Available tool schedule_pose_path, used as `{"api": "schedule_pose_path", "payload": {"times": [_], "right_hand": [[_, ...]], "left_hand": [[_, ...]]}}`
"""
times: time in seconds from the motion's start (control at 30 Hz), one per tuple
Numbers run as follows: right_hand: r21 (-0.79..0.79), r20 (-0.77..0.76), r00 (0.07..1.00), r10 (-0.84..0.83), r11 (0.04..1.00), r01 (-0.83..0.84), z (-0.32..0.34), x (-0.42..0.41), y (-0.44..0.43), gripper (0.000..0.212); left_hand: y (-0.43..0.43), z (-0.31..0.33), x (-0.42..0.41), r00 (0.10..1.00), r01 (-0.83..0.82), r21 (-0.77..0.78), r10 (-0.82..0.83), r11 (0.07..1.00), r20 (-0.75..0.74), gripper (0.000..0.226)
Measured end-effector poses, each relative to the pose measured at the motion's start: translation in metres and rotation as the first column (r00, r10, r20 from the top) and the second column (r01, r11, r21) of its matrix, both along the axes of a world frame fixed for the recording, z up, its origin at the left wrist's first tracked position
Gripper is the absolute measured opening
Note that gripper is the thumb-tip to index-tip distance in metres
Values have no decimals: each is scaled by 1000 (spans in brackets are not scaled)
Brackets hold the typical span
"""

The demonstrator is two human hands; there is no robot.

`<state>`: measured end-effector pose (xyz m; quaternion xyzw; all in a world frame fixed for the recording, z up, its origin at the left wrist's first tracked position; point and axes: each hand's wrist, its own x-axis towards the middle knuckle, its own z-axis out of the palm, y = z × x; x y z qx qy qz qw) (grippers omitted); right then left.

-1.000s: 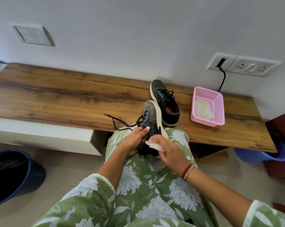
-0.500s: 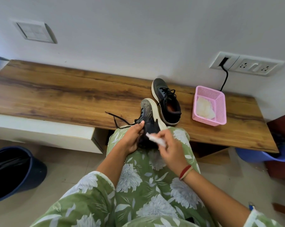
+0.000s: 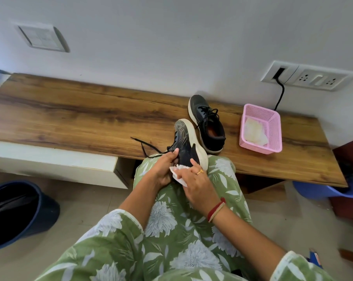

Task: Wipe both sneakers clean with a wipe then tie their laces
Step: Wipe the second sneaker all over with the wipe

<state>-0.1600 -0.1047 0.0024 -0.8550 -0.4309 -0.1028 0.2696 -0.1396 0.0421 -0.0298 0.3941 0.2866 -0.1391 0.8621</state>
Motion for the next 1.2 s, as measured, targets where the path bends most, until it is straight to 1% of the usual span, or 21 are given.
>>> {"api": "schedule_pose_path", "payload": {"times": [0.07, 0.1, 0.13, 0.17, 0.2, 0.23, 0.27, 0.37, 0.4, 0.47, 0.53, 0.6, 0.67, 0.7, 0.77, 0.83, 0.87, 0.93, 1.07, 1.13, 1.2], "right_hand": [[43, -131, 990, 59, 998, -54, 12, 1, -6, 17], [108, -242, 970, 31, 994, -4, 21, 2, -9, 19], [189, -337, 941, -39, 976, 108, 28, 4, -11, 22], [274, -392, 912, -121, 931, 241, 33, 7, -13, 27], [330, -399, 896, -194, 881, 338, 36, 12, -13, 33], [345, -365, 899, -242, 862, 372, 38, 16, -12, 36], [318, -313, 914, -260, 878, 358, 39, 20, -9, 36], [67, -111, 959, -260, 961, 268, 27, 12, 0, 35], [20, -54, 969, -243, 969, 244, 19, 5, 1, 33], [-6, -6, 983, -183, 983, 183, 5, -6, 0, 23], [1, -17, 991, -133, 991, 133, -2, -12, -2, 21], [17, -91, 991, -94, 995, 96, 2, -13, -2, 24], [87, -175, 978, -111, 988, 128, 16, -8, -3, 31], [114, -192, 970, -151, 978, 175, 23, -3, -4, 36], [104, -130, 958, -256, 957, 269, 35, 6, -4, 40], [51, 14, 956, -293, 955, 292, 36, 11, -3, 31], [18, 61, 959, -278, 961, 277, 34, 10, -2, 28], [-44, 111, 972, -207, 976, 213, 22, 3, -2, 28], [-63, 93, 989, -118, 990, 124, 8, -10, -5, 22], [-52, 47, 998, -42, 998, 45, 14, -15, -5, 23], [11, -20, 998, -68, 998, 68, 25, -10, -8, 27]], "left_hand": [[0, 3, 0, 1000, 11, 4, -11, 1000, -12, 23], [0, 4, -1, 999, 30, -6, -30, 1000, -12, 25], [0, 4, -1, 999, 37, -17, -37, 999, -15, 28], [0, 6, -1, 999, 46, -31, -46, 998, -13, 32], [0, 4, -1, 999, 36, -26, -37, 999, -15, 35], [-1, 5, -1, 999, 32, -23, -33, 999, -7, 37], [-1, 4, 0, 1000, 30, -21, -30, 999, 0, 37], [-4, 7, 1, 999, 46, -26, -46, 999, -4, 36], [-4, 5, 1, 999, 34, -30, -34, 999, -18, 36], [-2, -1, 2, 1000, 7, -42, -8, 999, -27, 35], [-2, -2, 2, 999, -8, -64, 6, 998, -31, 30], [-1, -2, 2, 1000, -18, -64, 16, 998, -26, 27], [0, 0, 0, 1000, 1, -60, -2, 998, -7, 34], [0, 2, -1, 1000, 19, -57, -19, 998, -3, 44], [1, 2, -2, 999, 41, -65, -41, 997, 13, 67], [1, 2, -1, 999, 49, -80, -47, 996, 26, 79], [1, 0, 0, 999, 48, -91, -46, 995, 25, 77], [0, -4, 0, 998, 55, -96, -52, 994, 29, 57], [-2, -5, 2, 998, 54, -63, -51, 997, 41, 32], [-1, -5, 3, 999, 34, -38, -33, 999, 20, 32], [0, -5, 3, 999, 36, -60, -35, 998, 24, 43]]}}
